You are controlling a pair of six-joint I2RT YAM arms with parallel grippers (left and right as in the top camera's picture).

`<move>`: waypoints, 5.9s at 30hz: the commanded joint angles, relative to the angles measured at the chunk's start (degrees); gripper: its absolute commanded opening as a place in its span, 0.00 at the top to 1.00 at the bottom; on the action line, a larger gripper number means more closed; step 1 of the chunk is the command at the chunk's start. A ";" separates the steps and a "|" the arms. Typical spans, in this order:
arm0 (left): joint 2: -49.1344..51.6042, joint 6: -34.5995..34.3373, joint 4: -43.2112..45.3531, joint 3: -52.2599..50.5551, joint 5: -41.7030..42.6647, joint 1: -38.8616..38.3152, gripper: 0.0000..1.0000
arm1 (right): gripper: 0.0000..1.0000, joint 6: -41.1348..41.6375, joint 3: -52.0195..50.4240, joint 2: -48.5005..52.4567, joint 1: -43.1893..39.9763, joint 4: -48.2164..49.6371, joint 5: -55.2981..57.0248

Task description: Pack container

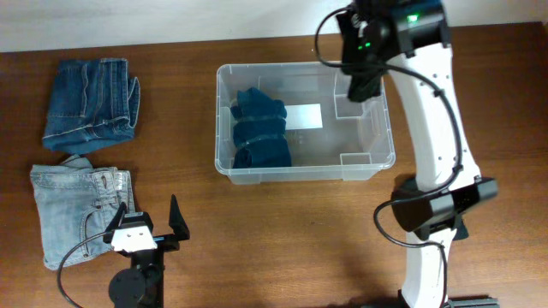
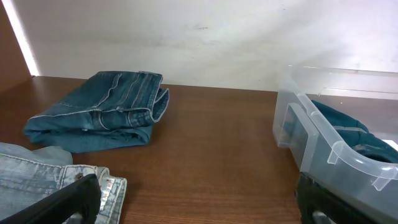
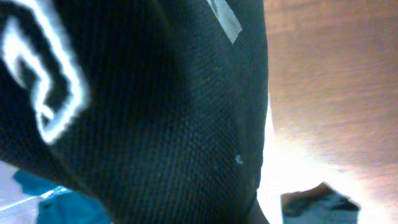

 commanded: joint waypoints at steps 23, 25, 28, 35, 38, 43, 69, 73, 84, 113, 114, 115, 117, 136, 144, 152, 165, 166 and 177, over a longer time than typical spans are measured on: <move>-0.39 0.46 -0.17 -0.15 0.44 0.26 0.01 | 0.96 11.58 -34.64 -1.70 7.72 16.83 -0.09; -0.39 0.48 -0.17 -0.15 0.44 0.26 0.01 | 0.96 11.54 -34.64 -1.70 8.09 17.00 -0.07; -0.39 0.48 -0.17 -0.15 0.44 0.26 0.01 | 0.94 11.52 -34.64 -1.70 9.18 17.42 -0.07; -0.39 0.48 -0.17 -0.15 0.44 0.28 0.01 | 0.22 11.32 -34.64 -1.70 10.45 18.14 -0.07; -0.39 0.48 -0.17 -0.15 0.44 0.26 0.01 | 0.08 11.32 -34.64 -1.70 10.32 18.25 -0.04; -0.39 0.48 -0.17 -0.15 0.44 0.26 0.01 | 0.13 11.34 -34.64 -1.70 10.34 20.13 -0.09; -0.39 0.48 -0.17 -0.15 0.44 0.26 0.01 | 0.95 3.43 -33.20 7.52 11.19 29.18 -9.92; -0.39 0.48 -0.17 -0.15 0.44 0.26 0.01 | 0.76 0.70 -26.16 4.98 9.88 21.84 -8.04; -0.39 0.48 -0.17 -0.15 0.44 0.26 0.01 | 0.21 -1.57 4.04 -6.12 -5.35 -6.69 4.79; -0.39 0.48 -0.17 -0.15 0.44 0.28 0.01 | 0.88 -0.46 -83.87 -29.53 -37.09 24.37 -15.61; -0.39 0.48 -0.17 -0.15 0.44 0.26 0.01 | 0.88 0.22 -84.91 -29.53 -37.11 26.12 -15.04; -0.39 0.48 -0.17 -0.15 0.44 0.26 0.01 | 0.88 1.27 -85.55 -29.51 -37.11 26.99 -14.36; -0.39 0.48 -0.17 -0.15 0.44 0.26 0.01 | 0.89 3.72 -86.84 -29.51 -37.11 28.35 -12.70; -0.39 0.48 -0.17 -0.15 0.44 0.26 0.01 | 0.90 10.51 -94.31 -26.34 -37.09 38.66 -0.90; -0.39 0.48 -0.17 -0.15 0.44 0.26 0.01 | 0.87 10.84 -94.31 -25.27 -37.09 53.20 -6.78; -0.39 0.48 -0.17 -0.15 0.44 0.26 0.01 | 0.81 13.46 -94.25 -25.24 -37.13 71.73 -6.51; -0.39 0.48 -0.17 -0.15 0.44 0.26 0.01 | 0.56 -16.92 -74.10 -25.18 -40.65 54.64 -13.90; -0.39 0.48 -0.17 -0.15 0.44 0.26 0.01 | 0.43 -22.67 -72.85 -25.18 -39.50 51.74 -15.06; -0.39 0.48 -0.17 -0.15 0.44 0.26 0.01 | 0.17 -36.94 -78.95 -25.09 -25.38 44.87 5.70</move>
